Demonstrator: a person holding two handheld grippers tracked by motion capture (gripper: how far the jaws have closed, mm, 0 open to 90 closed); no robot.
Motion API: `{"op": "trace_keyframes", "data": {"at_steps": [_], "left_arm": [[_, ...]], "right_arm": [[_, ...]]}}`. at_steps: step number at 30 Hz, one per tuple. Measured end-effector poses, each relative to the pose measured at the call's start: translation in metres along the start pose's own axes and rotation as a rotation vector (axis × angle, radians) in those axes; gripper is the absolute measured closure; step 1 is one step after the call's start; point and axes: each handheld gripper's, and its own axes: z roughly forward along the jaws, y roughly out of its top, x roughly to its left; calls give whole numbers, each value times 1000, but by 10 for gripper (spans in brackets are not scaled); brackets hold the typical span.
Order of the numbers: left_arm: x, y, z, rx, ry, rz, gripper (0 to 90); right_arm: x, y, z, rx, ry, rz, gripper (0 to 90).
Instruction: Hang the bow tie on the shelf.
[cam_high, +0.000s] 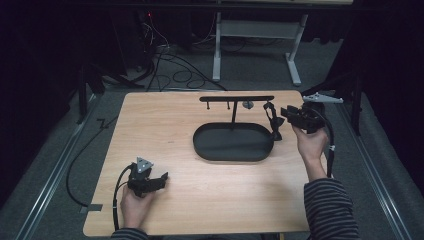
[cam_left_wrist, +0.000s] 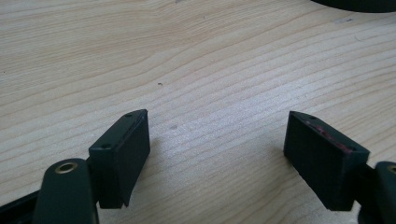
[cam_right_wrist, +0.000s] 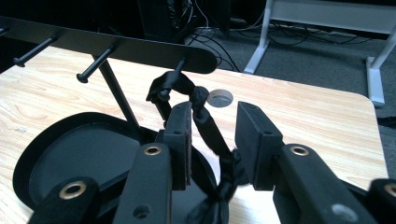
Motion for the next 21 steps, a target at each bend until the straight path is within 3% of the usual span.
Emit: {"op": "trace_keyframes", "data": {"at_steps": [21], "left_arm": [[0, 0, 0, 0, 1, 2, 229]], "right_arm": [[-13, -15, -38, -48, 45, 47, 566]]}}
